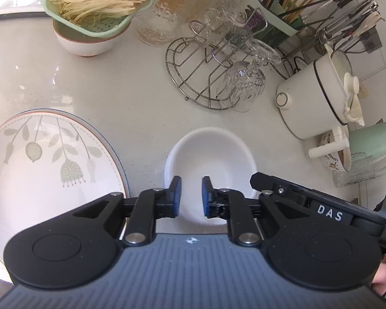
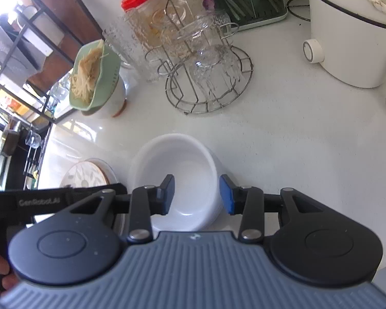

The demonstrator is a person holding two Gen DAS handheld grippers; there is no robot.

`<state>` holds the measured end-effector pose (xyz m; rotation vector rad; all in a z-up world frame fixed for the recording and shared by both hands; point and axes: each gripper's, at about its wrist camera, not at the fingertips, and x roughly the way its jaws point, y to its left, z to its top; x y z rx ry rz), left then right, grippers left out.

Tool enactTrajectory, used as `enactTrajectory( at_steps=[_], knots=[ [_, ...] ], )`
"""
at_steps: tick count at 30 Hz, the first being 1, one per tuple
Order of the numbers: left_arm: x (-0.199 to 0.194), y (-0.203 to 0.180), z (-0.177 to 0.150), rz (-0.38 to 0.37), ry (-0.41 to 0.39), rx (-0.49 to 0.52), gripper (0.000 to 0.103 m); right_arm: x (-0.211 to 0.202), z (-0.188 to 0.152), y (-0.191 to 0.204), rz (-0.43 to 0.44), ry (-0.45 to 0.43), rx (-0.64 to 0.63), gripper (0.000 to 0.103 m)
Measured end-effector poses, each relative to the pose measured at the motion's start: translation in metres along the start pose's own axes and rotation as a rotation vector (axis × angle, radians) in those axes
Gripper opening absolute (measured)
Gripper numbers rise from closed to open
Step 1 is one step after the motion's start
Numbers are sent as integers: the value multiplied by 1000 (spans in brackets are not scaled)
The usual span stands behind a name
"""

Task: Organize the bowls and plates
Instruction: 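Lower the ceramic bowl into the plastic bowls and open the left tool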

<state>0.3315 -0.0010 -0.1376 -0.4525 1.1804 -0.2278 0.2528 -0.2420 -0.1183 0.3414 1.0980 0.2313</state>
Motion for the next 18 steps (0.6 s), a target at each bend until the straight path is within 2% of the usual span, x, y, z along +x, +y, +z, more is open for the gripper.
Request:
enactTrajectory(
  at_steps=[5,12,15,17,18],
  knots=[
    [0,3,-1,0,2,-7,31,12,-1,-7,-20,-7,22,42],
    [3,4,-4,-2,17,1,35,51,-7,-17,-44,41,91,41],
    [5,5,-6,6,20,2,36,58,-10,-17,-49,35,111,32],
    [8,5,-7,6,28,-2,36,60,-12,-19,-58,40,128,22],
    [9,5,-8,10,32,1,37,60,-13,-21,-59,43,137,19]
  ],
)
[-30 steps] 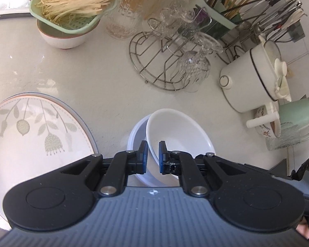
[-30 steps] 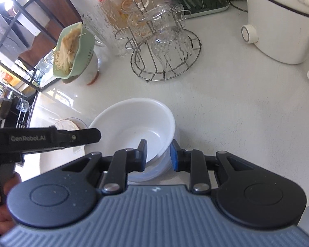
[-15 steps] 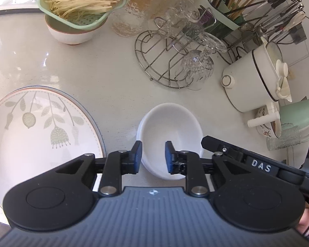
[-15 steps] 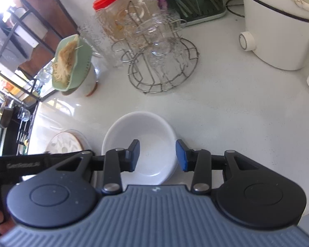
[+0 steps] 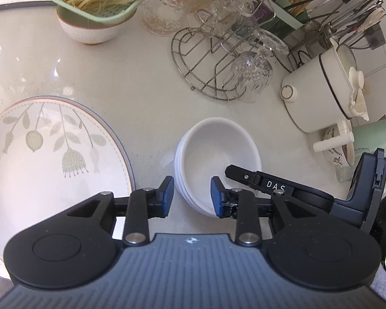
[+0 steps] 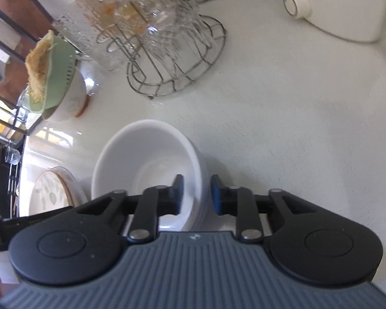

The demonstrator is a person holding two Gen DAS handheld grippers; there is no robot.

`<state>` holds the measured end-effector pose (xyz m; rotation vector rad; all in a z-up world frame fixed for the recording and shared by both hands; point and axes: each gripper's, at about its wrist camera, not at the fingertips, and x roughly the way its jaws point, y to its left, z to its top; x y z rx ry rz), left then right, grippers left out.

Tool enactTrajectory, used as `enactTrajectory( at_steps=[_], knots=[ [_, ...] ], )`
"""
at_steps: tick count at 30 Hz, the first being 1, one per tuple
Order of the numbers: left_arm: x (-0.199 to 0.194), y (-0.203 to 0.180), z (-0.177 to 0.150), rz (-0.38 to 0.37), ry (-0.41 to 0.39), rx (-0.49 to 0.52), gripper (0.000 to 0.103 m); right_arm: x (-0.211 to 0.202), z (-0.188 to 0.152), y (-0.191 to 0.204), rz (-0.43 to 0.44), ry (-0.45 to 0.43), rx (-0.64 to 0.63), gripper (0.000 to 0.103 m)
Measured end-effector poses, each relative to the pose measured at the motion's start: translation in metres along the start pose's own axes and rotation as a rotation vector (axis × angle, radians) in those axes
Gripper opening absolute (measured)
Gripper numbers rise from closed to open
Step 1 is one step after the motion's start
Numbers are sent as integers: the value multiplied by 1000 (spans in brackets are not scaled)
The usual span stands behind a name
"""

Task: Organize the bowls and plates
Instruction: 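Lower the ceramic bowl into the plastic bowls and open the left tool, then close the left tool fingers on the rim of the stacked bowls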

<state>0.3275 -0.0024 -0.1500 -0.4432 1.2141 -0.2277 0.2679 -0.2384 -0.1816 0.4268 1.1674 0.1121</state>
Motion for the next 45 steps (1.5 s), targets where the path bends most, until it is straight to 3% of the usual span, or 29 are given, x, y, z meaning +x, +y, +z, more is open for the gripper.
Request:
enactTrajectory(
  at_steps=[5,26,29,36,45],
  knots=[
    [6,-5,-3,10,13,32,49,-7,-8,-8,-11,-14,21,15],
    [65,-31,-30,-15,153,121,49,-43,-50,-39,-71,-58,141,12],
    [74,-28,-33,-14,165,107,45,-41,-57,-40,-70,-58,156,12],
    [80,-23,-38,9,187,148,20,-41,-65,-33,-70,-72,150,12],
    [65,-31,-25,0,175,205,19,-56,-60,-25,-72,-118,131,12]
  ],
)
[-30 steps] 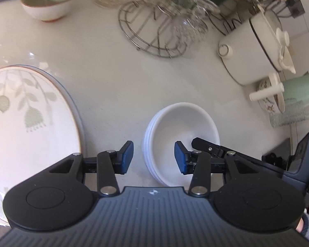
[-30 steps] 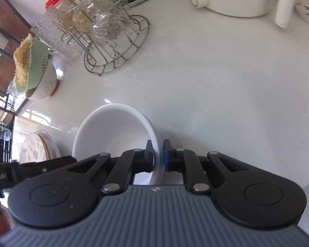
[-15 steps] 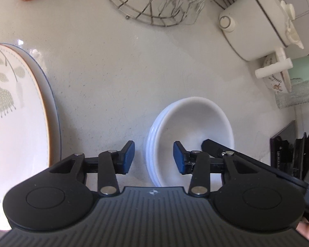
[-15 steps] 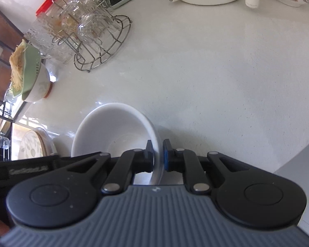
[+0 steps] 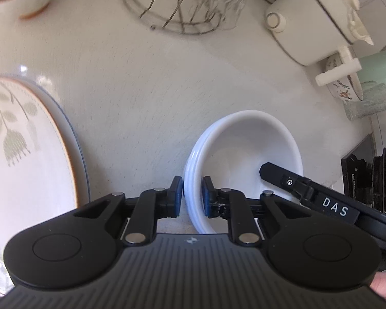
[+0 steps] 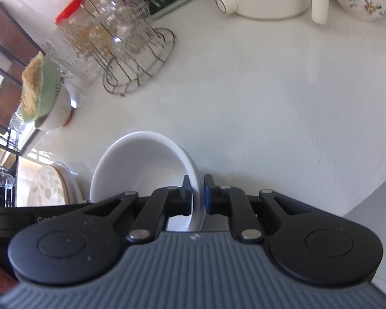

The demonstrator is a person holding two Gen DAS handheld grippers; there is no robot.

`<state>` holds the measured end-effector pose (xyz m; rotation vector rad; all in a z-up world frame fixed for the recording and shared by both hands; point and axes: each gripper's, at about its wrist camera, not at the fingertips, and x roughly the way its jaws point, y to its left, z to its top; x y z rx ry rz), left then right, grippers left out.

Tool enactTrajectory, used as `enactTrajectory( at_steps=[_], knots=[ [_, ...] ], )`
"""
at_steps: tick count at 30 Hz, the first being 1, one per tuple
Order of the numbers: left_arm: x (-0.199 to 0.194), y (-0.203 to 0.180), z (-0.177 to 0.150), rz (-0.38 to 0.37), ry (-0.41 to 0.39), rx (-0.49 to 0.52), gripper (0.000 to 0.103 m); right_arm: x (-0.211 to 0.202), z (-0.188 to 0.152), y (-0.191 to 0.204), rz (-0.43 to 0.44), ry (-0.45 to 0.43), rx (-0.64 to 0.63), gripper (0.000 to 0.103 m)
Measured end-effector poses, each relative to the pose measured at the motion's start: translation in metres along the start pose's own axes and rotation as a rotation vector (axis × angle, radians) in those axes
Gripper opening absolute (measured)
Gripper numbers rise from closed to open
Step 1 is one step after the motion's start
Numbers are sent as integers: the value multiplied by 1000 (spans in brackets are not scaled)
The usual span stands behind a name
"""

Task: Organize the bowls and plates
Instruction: 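Lift the bowl stack with the left tool and carry it over the leaf-pattern plates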

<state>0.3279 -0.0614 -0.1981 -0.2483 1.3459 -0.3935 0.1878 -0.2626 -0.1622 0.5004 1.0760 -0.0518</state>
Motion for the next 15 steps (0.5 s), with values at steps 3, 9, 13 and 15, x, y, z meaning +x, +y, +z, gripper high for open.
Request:
enactTrajectory(
  at_steps=[3,9,13,15],
  knots=[
    [-8,-7,4,-1,1,14,19,-9,4,5,-5,-15,2,12],
    [-28,-9,8,-12,-10,17,19,-23,10,13,-6,-25,0,12],
    [-45,-15,11,-9,-30,37,19,-35,12,17,4,-36,7,12],
    [-55,-16,12,-14,-41,41,19,-41,13,19,13,-39,18,12]
  ],
)
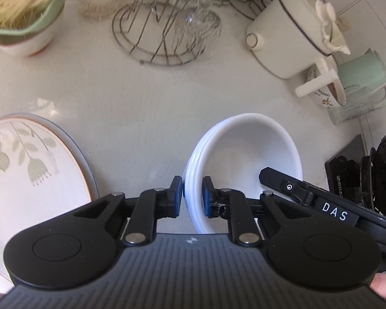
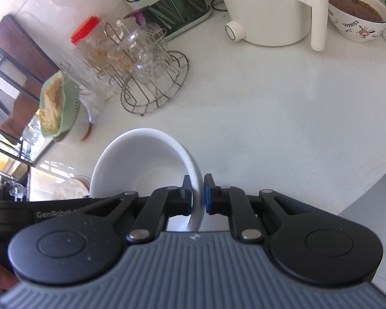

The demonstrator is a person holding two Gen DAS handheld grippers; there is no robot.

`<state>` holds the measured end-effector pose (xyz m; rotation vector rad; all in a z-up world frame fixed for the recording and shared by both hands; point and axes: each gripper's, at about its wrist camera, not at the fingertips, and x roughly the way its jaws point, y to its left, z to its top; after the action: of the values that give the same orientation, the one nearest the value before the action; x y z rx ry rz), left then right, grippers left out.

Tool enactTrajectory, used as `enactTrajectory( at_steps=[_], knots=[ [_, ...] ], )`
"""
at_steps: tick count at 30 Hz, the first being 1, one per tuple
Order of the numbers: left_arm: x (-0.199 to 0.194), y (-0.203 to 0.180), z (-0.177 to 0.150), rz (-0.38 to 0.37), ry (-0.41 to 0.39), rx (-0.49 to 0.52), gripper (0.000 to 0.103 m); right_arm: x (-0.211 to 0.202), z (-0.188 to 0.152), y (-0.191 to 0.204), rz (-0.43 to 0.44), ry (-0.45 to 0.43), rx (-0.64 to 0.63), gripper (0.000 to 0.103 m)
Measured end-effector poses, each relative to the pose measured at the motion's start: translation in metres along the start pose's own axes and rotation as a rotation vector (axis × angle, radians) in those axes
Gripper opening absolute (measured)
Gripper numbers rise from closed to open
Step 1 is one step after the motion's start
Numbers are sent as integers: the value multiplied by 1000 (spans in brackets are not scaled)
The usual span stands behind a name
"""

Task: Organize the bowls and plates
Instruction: 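Lift the bowl stack with the left tool and carry it over the leaf-pattern plates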

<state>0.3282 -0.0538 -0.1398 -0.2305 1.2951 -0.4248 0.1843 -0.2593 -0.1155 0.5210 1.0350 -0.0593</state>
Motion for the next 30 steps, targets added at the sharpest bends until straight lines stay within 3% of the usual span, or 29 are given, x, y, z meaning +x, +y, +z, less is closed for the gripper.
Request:
enactTrajectory(
  at_steps=[12,16,30],
  knots=[
    [-47,10,14,-48,-50,-29,19,-33,12,38,30,-76,-41,14],
    [-59,18,17,-34,-79,-36,19,-32,18,52,48,-90,-52,14],
    [-103,92,3,5,-148,-169,20,-12,10,124,132,-45,-194,15]
  ],
)
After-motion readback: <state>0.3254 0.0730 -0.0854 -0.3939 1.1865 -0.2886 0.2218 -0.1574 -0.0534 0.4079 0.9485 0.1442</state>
